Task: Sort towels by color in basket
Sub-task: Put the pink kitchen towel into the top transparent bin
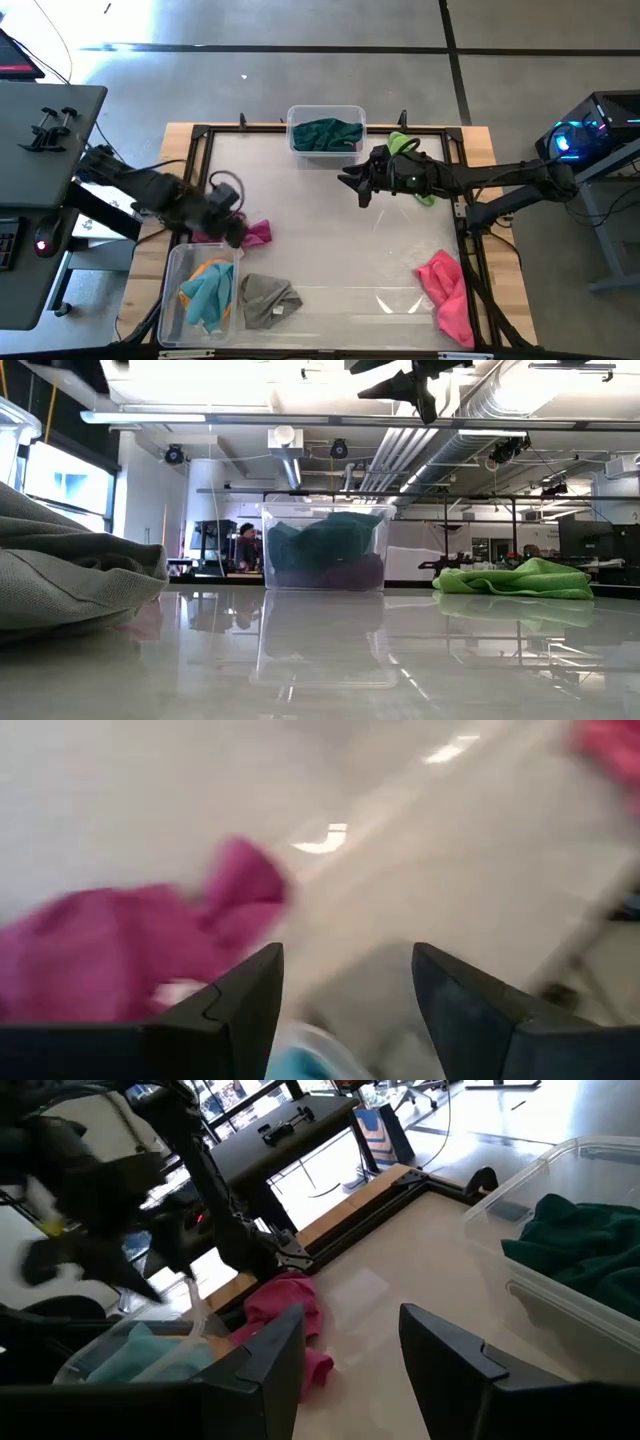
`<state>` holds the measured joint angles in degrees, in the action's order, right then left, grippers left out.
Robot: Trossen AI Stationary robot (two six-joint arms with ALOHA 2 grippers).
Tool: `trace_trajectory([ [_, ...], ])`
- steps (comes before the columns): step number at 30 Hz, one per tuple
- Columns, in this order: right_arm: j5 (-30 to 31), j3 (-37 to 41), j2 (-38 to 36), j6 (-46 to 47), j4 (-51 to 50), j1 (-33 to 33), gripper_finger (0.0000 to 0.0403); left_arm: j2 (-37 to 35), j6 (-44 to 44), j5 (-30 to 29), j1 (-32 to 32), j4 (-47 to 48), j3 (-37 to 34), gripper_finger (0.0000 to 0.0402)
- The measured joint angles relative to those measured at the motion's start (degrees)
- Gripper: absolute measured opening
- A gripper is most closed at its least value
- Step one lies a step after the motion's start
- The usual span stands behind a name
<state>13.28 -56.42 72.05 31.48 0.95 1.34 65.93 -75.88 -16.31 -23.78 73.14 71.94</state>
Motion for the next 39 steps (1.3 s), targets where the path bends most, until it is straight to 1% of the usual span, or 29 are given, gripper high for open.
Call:
trace_trajectory([
  [4, 0.0, 0.0, 0.0, 1.28, 0.02, 0.0, 0.0158, 2.65, 0.95, 0.73, 9.03, 8.14, -0.07, 0.0203],
  [6, 0.0, 0.0, -0.02, 2.11, 0.03, 0.0, 0.0158, 3.58, 4.8, 1.97, 12.65, 10.1, -0.95, 0.0202],
  [9, 0.0, 0.0, -0.02, 2.14, 0.02, -0.24, 0.0158, 4.09, 13.49, 6.74, 17.61, 9.99, -3.87, 0.0202],
  [12, 0.0, 0.0, -0.02, 2.14, 0.0, -0.58, 0.0158, 4.35, 16.53, 10.04, 21.8, 8.92, -8.3, 0.0207],
  [16, 0.0, 0.0, -0.02, 2.09, -0.08, -1.1, 0.0158, 4.33, 18.58, 14.31, 26.14, 6.81, -15.34, 0.0224],
  [22, 0.0, 0.0, -0.02, 1.71, -1.44, -1.14, 0.0158, 4.32, 17.29, 16.15, 29.14, 2.6, -22.78, 0.0259],
  [26, 0.0, 0.0, -0.02, 1.62, -2.02, -1.14, 0.0158, 4.31, 17.48, 16.16, 29.82, -1.3, -26.16, 0.0266],
  [31, 0.0, 0.0, -0.02, 1.51, -2.04, -1.14, 0.0158, 4.4, 21.13, 15.92, 29.83, -6.73, -29.59, 0.0252],
  [39, 0.0, 0.02, -0.02, 1.51, -2.29, -1.14, 0.0158, 4.87, 21.62, 15.75, 29.83, -10.89, -35.18, 0.0211],
])
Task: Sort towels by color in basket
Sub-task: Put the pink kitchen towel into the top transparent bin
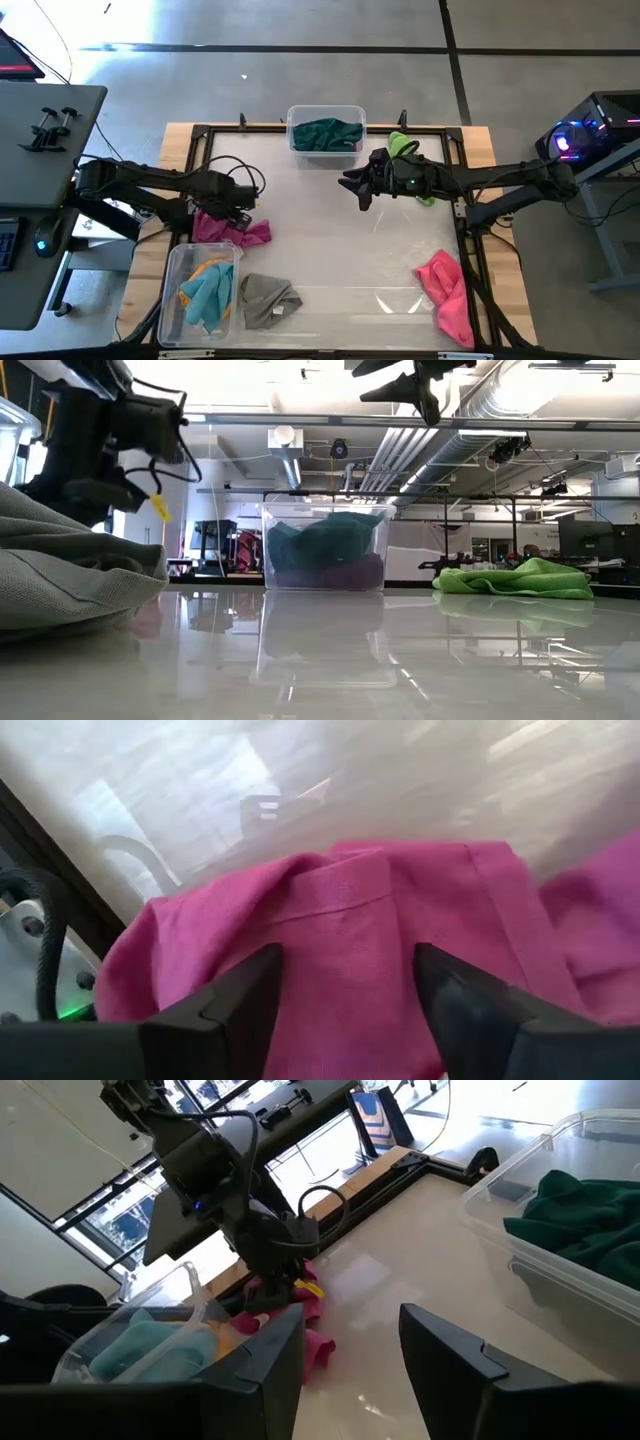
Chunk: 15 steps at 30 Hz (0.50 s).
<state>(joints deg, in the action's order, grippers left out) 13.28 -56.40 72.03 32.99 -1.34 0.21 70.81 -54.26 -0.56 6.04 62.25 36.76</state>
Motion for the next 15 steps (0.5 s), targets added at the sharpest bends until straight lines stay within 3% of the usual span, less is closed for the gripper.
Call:
trace_trajectory([
  [5, 0.0, 0.0, 0.0, 0.0, -0.26, 0.0, 0.0158, 0.2, 2.25, -0.15, 0.0, -1.69, -2.48, 0.0166],
  [15, -0.3, 0.02, -1.68, 1.65, -2.44, 0.0, 0.0158, 0.24, 9.51, -3.69, -0.13, -12.62, -1.02, 0.0008],
])
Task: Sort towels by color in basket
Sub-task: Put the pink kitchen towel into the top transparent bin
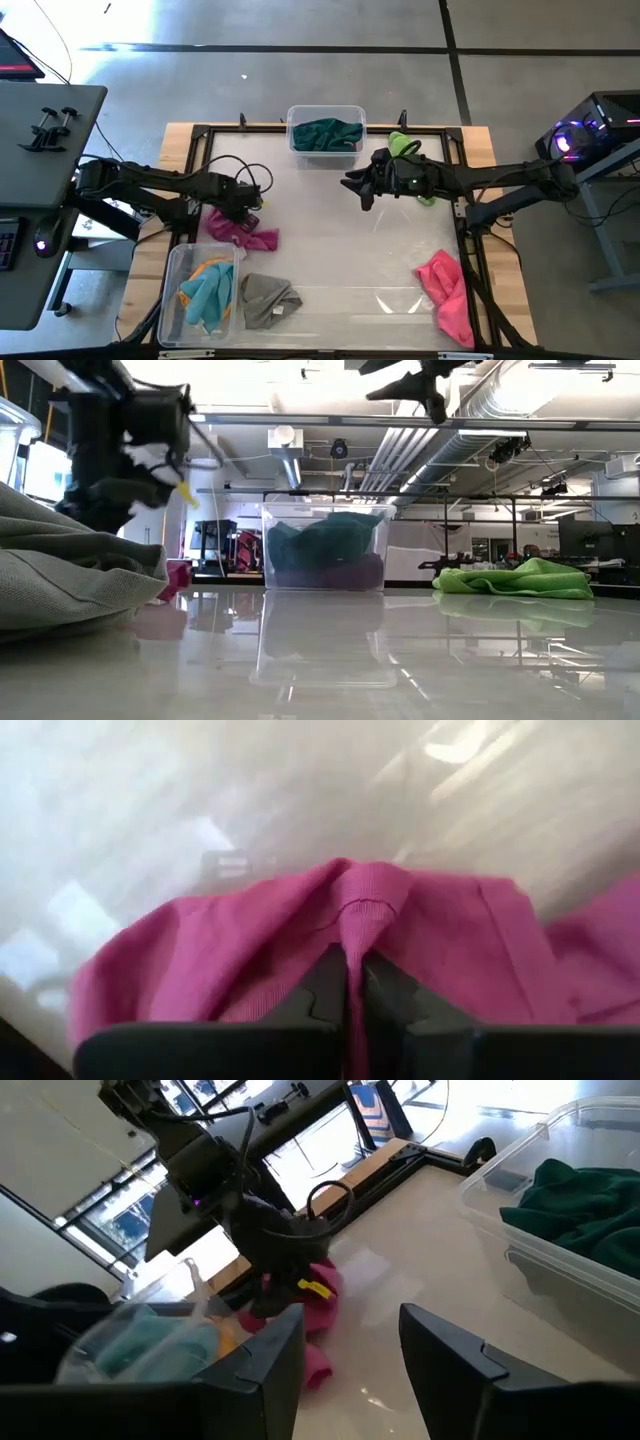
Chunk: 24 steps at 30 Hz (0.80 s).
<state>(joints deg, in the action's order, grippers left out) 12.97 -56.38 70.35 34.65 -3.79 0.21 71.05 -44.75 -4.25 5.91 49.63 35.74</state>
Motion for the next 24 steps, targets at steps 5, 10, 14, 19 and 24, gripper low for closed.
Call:
trace_trajectory([
  [5, 0.6, 0.0, -4.73, 0.95, -7.53, 0.0, 0.0158, 0.0, 3.57, -4.55, -0.92, -0.06, 7.64, 0.0006],
  [10, 2.15, 0.0, -9.39, 0.92, -14.29, 0.0, 0.0158, 0.0, 9.11, -9.68, -3.02, -0.65, 18.74, 0.0003],
  [14, 3.18, 0.0, -10.89, 0.07, -17.57, 0.0, 0.0158, -0.02, 12.73, -13.36, -4.72, -3.94, 27.58, 0.0001],
  [19, 3.19, 0.0, -9.32, 1.33, -19.28, 0.0, 0.0158, -0.02, 18.03, -16.66, -7.36, -11.97, 35.21, 0.0001],
  [24, 2.71, 0.0, -4.73, 0.59, -14.97, 0.0, 0.0168, -0.07, 23.61, -17.45, -9.92, -23.35, 38.0, 0.0],
])
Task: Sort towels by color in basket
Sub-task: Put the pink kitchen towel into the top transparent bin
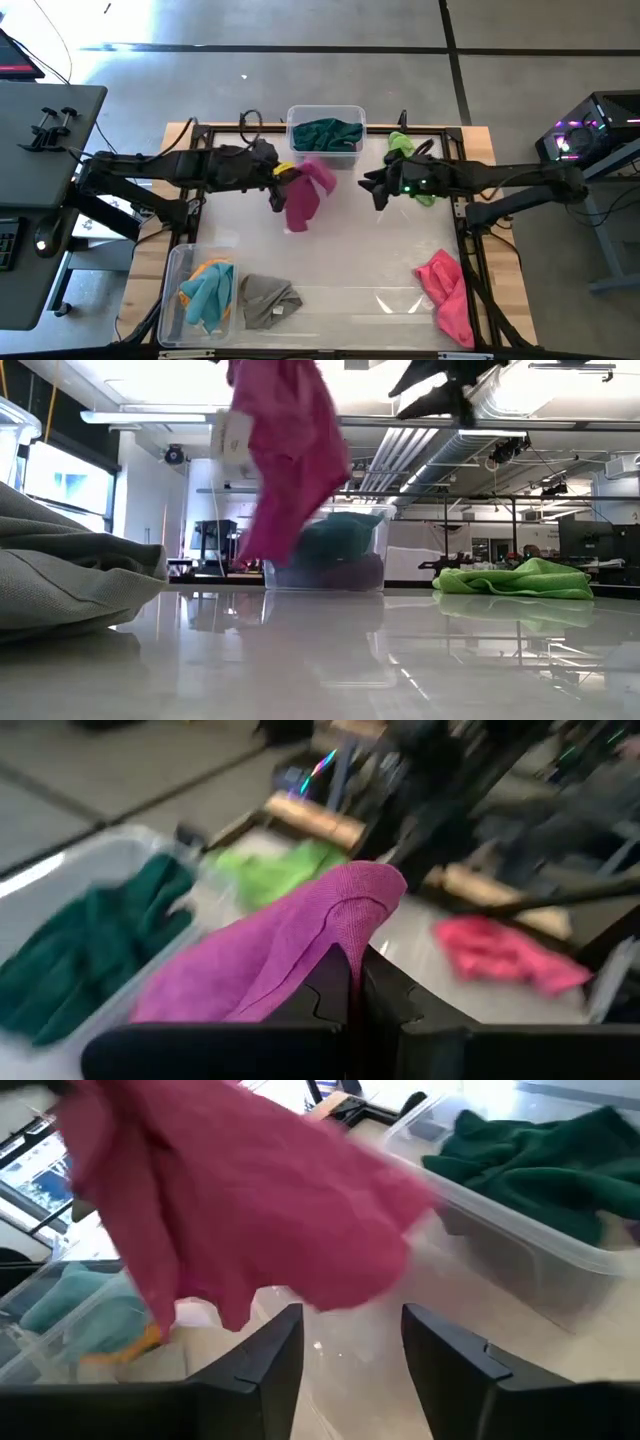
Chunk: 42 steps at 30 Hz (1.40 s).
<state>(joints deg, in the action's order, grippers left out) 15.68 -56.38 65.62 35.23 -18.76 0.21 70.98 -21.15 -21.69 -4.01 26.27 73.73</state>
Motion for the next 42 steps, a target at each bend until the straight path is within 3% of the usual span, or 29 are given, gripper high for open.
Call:
trace_trajectory([
  [7, -11.64, 0.0, 8.62, -6.51, 30.13, -0.13, 0.0242, 0.39, 1.35, 0.07, -1.91, -9.51, 0.29, 0.0],
  [9, -12.39, -0.13, 10.76, -10.38, 38.36, -0.56, 0.0259, 0.88, 1.38, 0.05, -2.33, -11.13, 0.28, 0.0],
  [11, -9.34, -1.44, 12.48, -16.97, 40.01, -1.66, 0.0266, 1.49, 1.35, 0.04, -2.56, -11.84, 0.28, 0.0],
  [15, -2.84, -7.05, 16.33, -29.06, 36.8, -3.99, 0.0263, 3.71, 1.31, 2.08, -2.58, -14.9, 0.28, 0.0],
  [21, -7.57, -15.63, 22.66, -32.53, 28.05, -5.41, 0.0238, 7.01, 4.11, 6.05, -2.77, -25.01, 0.26, 0.0],
  [25, -7.76, -19.71, 24.25, -29.13, 19.17, -6.46, 0.0179, 6.91, 7.89, 6.02, -2.89, -27.12, 0.25, 0.0],
  [29, -7.73, -21.04, 23.88, -28.16, 13.48, -7.27, 0.008, 5.86, 8.28, 4.84, -2.88, -26.13, 0.22, 0.0001],
  [32, -8.82, -21.49, 22.75, -27.65, 10.28, -7.87, 0.0015, 4.11, 8.13, 3.61, -2.22, -21.64, 0.24, 0.0013],
  [39, -14.12, -21.1, 18.52, -18.34, -0.47, -8.23, 0.0012, -1.34, 3.29, -7.89, -0.81, 0.2, 0.26, 0.0083],
  [42, -16.45, -16.03, 17.73, -14.44, -0.29, -7.76, 0.0009, -2.91, -0.07, -9.75, -0.79, 6.36, 0.26, 0.0112],
])
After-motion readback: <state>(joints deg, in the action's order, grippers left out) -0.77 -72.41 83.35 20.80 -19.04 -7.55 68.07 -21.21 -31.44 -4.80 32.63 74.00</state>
